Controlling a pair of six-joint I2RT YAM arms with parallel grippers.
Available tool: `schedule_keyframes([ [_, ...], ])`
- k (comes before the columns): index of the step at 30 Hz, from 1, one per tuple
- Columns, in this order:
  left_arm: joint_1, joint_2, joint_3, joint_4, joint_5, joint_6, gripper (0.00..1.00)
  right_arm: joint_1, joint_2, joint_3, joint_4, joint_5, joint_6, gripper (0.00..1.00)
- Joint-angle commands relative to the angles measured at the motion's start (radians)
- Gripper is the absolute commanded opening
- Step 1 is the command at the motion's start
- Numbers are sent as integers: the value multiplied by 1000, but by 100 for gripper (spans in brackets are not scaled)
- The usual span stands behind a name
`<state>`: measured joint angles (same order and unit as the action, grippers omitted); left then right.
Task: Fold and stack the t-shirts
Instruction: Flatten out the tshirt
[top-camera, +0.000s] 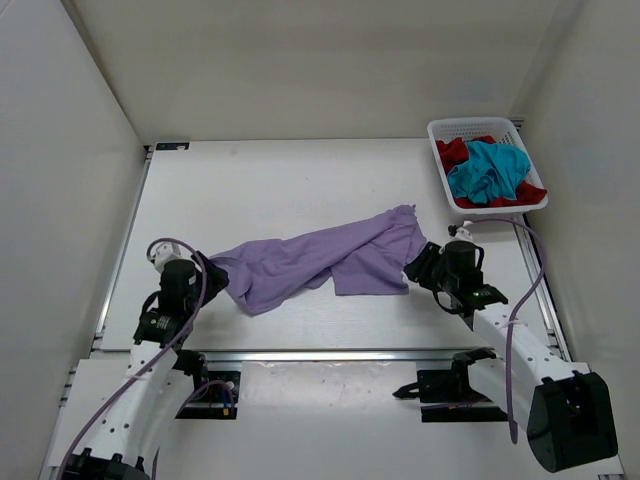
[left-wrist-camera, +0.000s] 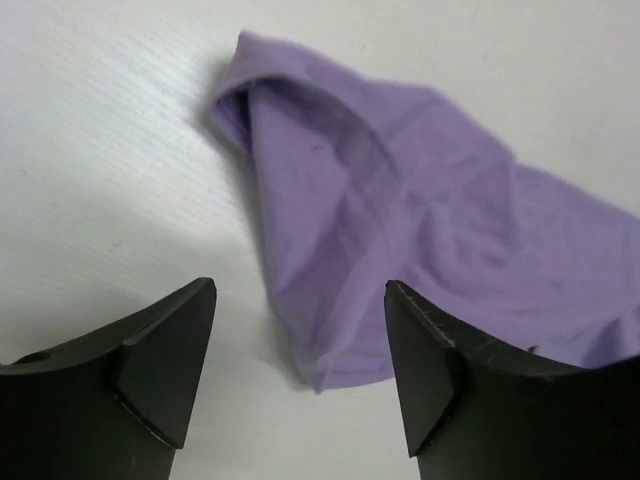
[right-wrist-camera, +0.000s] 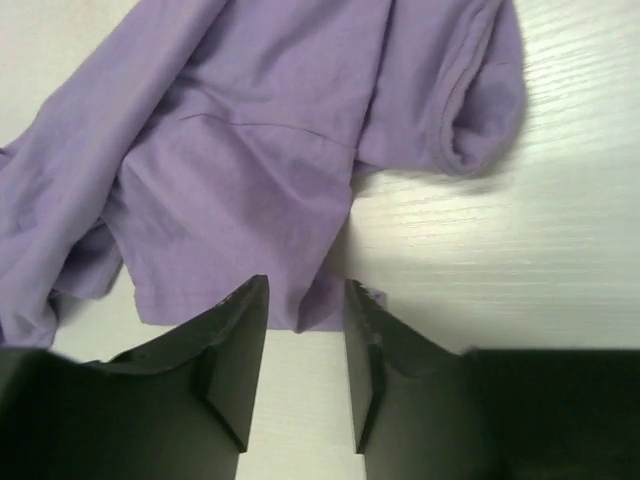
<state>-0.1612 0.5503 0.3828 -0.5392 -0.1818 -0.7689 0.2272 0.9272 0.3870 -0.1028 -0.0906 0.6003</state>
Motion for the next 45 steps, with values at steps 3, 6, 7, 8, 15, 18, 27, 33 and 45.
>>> schedule_keyframes([
  [3, -57, 32, 142, 166, -65, 132, 51, 44, -21, 32, 35, 11, 3, 37],
  [6, -109, 222, 150, 182, -91, 190, 40, 119, 19, 39, 77, 6, 9, 34],
  [7, -142, 262, 140, 194, -67, 201, 39, 151, 24, 50, 96, 6, 1, 34],
  [8, -173, 331, 137, 212, -53, 210, 39, 173, 47, 58, 121, 12, 4, 33],
  [15, -348, 609, 223, 199, -171, 272, 64, 253, 153, 62, 206, -81, 7, 33],
  [18, -322, 657, 214, 212, -148, 295, 63, 258, 182, 62, 221, -106, 9, 34],
  [27, 30, 305, -29, 306, 69, 133, 0, 251, 144, 39, 255, -129, -7, 33],
  [33, 100, -65, -85, 104, 52, -111, 38, 277, 154, 42, 241, -136, -7, 34],
  [45, -76, -146, 67, 77, -79, 9, 98, 293, 202, 61, 226, -139, -13, 35],
])
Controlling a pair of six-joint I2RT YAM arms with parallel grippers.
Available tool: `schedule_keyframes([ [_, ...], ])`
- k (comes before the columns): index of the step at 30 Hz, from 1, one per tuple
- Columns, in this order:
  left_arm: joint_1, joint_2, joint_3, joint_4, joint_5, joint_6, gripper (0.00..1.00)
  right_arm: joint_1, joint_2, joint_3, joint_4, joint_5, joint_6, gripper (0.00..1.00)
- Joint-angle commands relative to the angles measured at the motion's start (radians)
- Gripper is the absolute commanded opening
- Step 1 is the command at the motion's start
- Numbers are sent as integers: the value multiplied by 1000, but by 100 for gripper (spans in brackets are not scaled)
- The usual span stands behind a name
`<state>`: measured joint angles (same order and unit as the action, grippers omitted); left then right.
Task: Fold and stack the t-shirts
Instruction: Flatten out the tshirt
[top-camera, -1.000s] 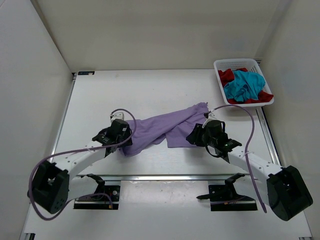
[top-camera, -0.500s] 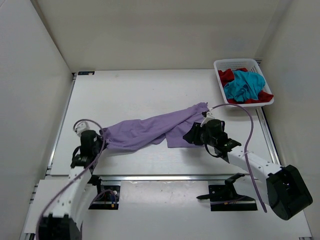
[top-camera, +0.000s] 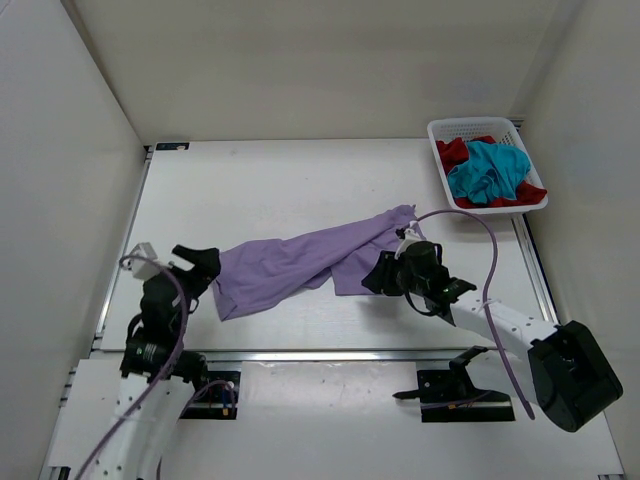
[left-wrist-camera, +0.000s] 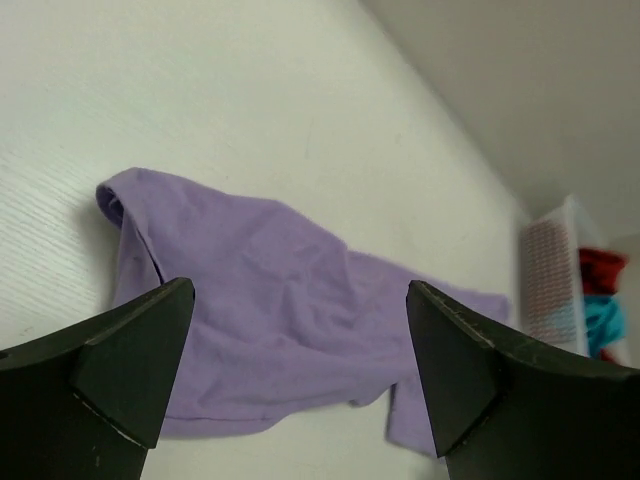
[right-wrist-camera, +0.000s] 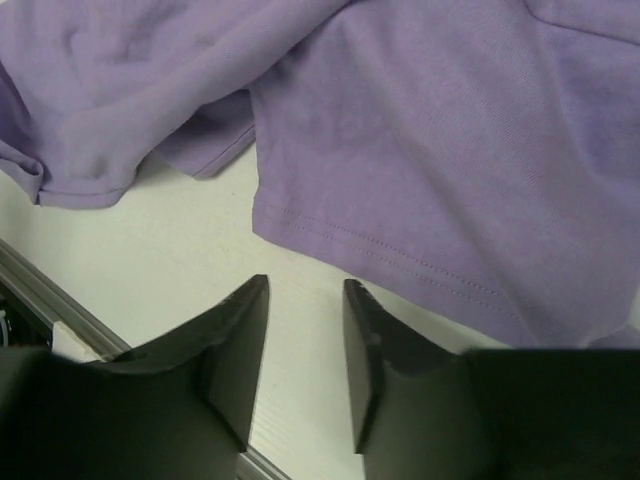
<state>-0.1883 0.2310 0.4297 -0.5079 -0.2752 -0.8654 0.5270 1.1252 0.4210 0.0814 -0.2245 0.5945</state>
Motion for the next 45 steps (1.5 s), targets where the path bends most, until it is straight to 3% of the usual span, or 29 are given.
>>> schedule_keyframes([
  [1, -74, 280, 33, 104, 36, 143, 98, -22, 10, 27, 34, -3, -13, 32],
  [3, -85, 451, 64, 155, 94, 189, 96, -34, 18, 35, 43, -7, -16, 24],
  [4, -108, 558, 69, 226, 105, 236, 89, -60, 31, 44, 50, -12, -15, 14],
  [5, -114, 665, 108, 247, 105, 244, 65, -73, 39, 47, 55, -19, -13, 3],
  [6, -129, 718, 153, 253, 94, 268, 45, -97, 50, 64, 54, -19, -9, 0],
  [8, -152, 937, 234, 266, 105, 310, 38, -126, 77, 88, 66, -21, -16, 0],
  [11, -154, 1138, 346, 258, 159, 336, 45, -145, 120, 125, 83, -1, -9, 0],
  [13, -154, 1224, 385, 253, 229, 357, 61, -142, 143, 157, 89, 28, -18, 1],
  [16, -183, 1317, 397, 253, 205, 373, 81, -163, 192, 183, 67, 72, -22, 18],
  [17, -186, 1349, 391, 278, 199, 370, 80, -180, 208, 177, 93, 79, -22, 25],
  [18, -180, 1378, 382, 314, 209, 371, 71, -188, 226, 179, 112, 73, -12, 30],
  [19, -171, 1390, 380, 334, 223, 361, 46, -208, 246, 180, 119, 67, -9, 32],
  [22, -160, 1473, 420, 390, 248, 338, 10, -246, 323, 226, 115, 51, -15, 33],
  [24, -155, 1525, 498, 411, 249, 321, 0, -266, 386, 246, 130, 51, -19, 33],
  [28, -134, 1611, 647, 457, 272, 283, 0, -298, 505, 326, 155, 54, -25, 33],
  [30, -108, 1689, 792, 438, 306, 267, 2, -340, 599, 405, 149, 22, -18, 32],
  [32, -77, 1734, 905, 373, 315, 287, 25, -369, 659, 468, 144, -19, 4, 30],
  [34, -40, 1731, 962, 335, 321, 305, 41, -383, 692, 507, 136, -47, -1, 30],
  [35, -4, 1701, 956, 332, 303, 312, 51, -383, 687, 519, 135, -41, -7, 30],
  [37, 55, 1598, 821, 371, 277, 307, 61, -381, 670, 524, 127, -26, -16, 30],
  [39, 108, 1428, 698, 430, 246, 287, 55, -386, 627, 522, 141, -51, -9, 30],
  [41, 84, 1316, 607, 413, 168, 336, 44, -378, 588, 518, 133, -56, 2, 31],
  [44, -32, 1187, 489, 326, -40, 402, 45, -343, 521, 483, 141, -53, -2, 32],
  [45, -40, 1148, 424, 327, -53, 388, 48, -328, 492, 470, 146, -49, -2, 32],
])
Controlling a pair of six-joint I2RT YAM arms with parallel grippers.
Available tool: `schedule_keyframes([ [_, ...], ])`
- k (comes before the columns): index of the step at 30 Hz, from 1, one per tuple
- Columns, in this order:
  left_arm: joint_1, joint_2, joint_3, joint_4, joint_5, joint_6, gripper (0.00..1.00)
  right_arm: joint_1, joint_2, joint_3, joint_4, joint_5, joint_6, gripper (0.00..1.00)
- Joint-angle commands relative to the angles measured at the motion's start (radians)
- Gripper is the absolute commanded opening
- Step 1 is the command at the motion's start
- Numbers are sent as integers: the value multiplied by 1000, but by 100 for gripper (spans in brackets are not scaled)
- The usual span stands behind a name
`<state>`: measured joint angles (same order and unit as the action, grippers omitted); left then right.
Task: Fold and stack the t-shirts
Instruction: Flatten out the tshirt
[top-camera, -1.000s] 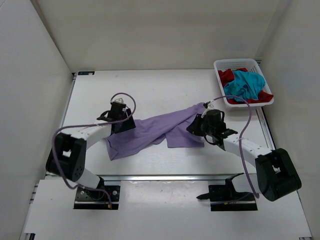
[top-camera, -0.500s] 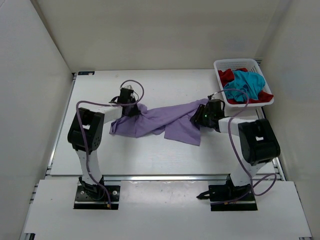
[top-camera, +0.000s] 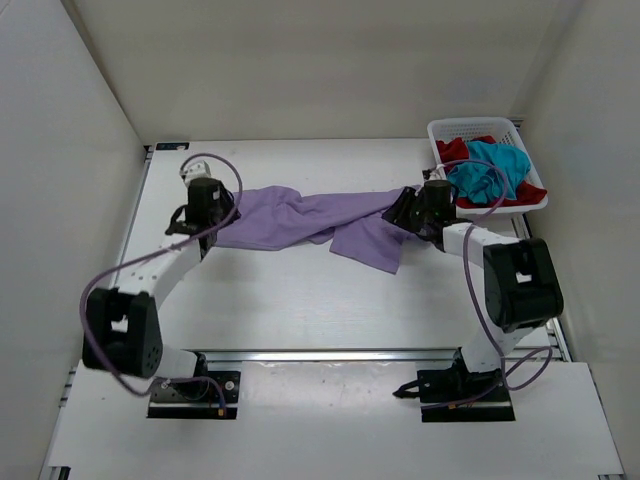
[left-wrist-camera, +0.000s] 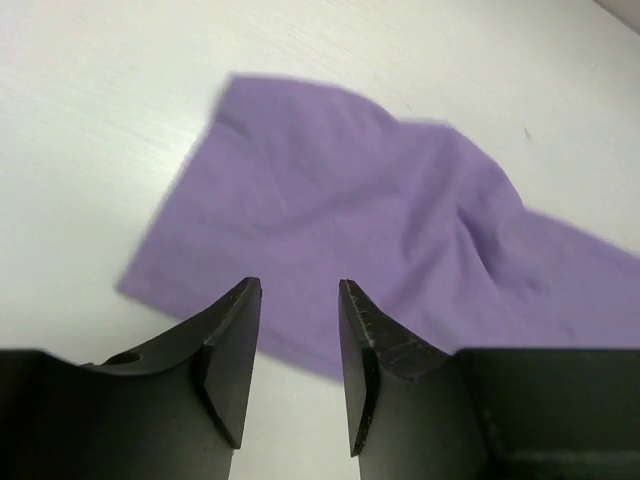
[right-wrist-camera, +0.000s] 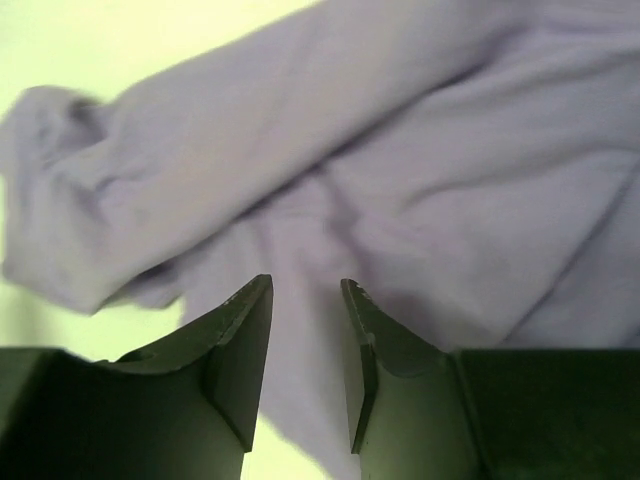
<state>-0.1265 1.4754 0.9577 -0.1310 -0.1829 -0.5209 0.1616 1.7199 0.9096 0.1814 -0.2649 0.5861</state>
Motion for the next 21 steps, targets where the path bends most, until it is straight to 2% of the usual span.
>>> schedule_keyframes([
  [1, -82, -131, -169, -24, -138, 27, 50, 61, -124, -26, 59, -11, 1, 33],
  [2, -49, -142, -224, -13, -75, -20, 52, 72, -140, -47, 66, -17, 6, 33],
  [3, 37, -148, -255, 22, 25, -74, 51, 91, -160, -67, 78, -23, 11, 30],
  [5, 187, -127, -342, 100, 161, -154, 43, 127, -193, -95, 75, -19, 15, 26],
  [7, 293, -109, -390, 182, 229, -206, 44, 185, -213, -118, 64, 4, -5, 26],
  [9, 324, -92, -418, 234, 249, -258, 55, 211, -255, -155, 59, 30, -6, 26],
  [12, 311, -66, -438, 303, 241, -327, 63, 259, -299, -179, 49, 55, -26, 27],
  [14, 292, -17, -416, 310, 218, -341, 64, 289, -341, -201, 46, 59, -31, 26],
  [16, 285, 26, -409, 349, 260, -384, 64, 315, -355, -227, 43, 79, -37, 28],
  [19, 269, 83, -390, 357, 270, -418, 56, 329, -387, -259, 44, 75, -28, 29],
  [21, 252, 108, -382, 354, 251, -432, 56, 323, -398, -284, 41, 75, -23, 28],
])
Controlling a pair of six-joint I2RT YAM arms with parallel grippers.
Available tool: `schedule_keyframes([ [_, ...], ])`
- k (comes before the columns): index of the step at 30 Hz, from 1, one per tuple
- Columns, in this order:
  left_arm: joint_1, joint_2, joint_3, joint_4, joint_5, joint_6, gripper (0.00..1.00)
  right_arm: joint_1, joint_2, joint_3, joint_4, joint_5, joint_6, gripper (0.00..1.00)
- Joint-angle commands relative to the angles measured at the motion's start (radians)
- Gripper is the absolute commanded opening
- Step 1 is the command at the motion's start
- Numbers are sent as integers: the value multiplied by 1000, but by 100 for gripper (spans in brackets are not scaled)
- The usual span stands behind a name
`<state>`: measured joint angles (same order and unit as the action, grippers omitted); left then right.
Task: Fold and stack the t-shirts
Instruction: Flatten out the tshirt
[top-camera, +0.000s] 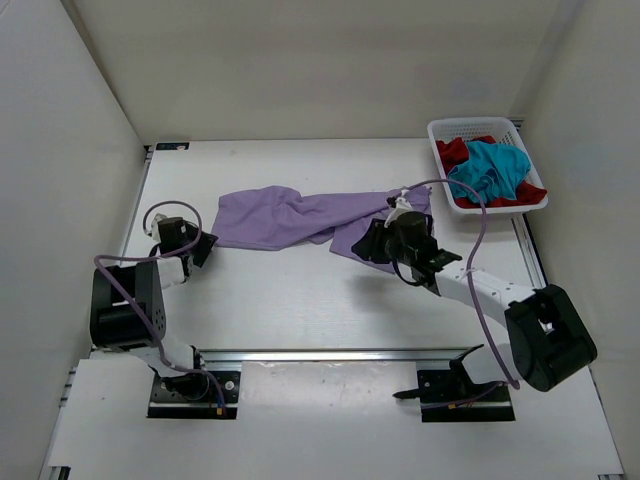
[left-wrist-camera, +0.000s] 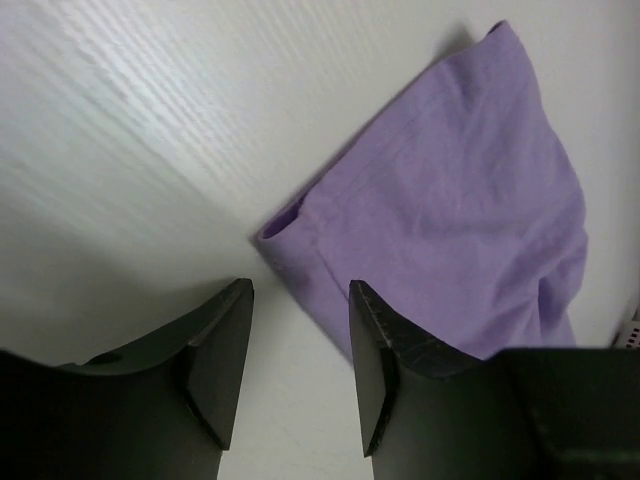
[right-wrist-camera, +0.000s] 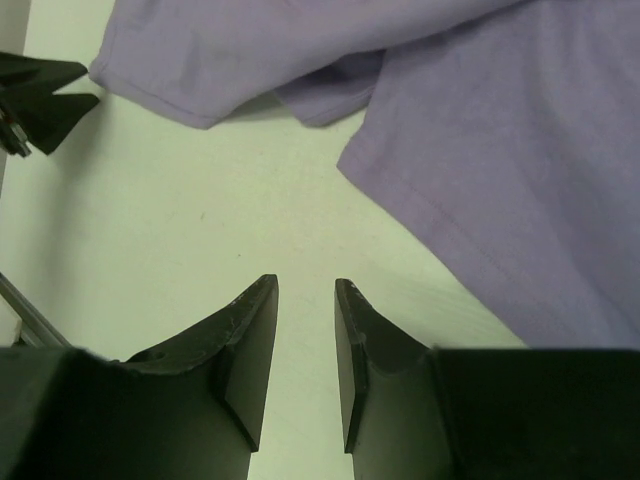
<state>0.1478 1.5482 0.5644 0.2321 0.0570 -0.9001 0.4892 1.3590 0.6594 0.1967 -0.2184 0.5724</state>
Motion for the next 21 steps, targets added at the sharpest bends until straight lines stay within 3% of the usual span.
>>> schedule_keyframes([
  [1, -28, 50, 18, 5, -2, -63, 54, -9, -43, -43, 33, 18, -6, 28],
  [5, -24, 82, 17, 50, -11, -105, 43, -27, -106, -84, 21, 27, -11, 29],
  [17, -11, 133, 34, 88, -48, -131, 33, -81, -241, -204, -25, 33, 9, 35],
  [21, 3, 144, 37, 95, -39, -141, 13, -100, -299, -253, -74, 76, 21, 37],
])
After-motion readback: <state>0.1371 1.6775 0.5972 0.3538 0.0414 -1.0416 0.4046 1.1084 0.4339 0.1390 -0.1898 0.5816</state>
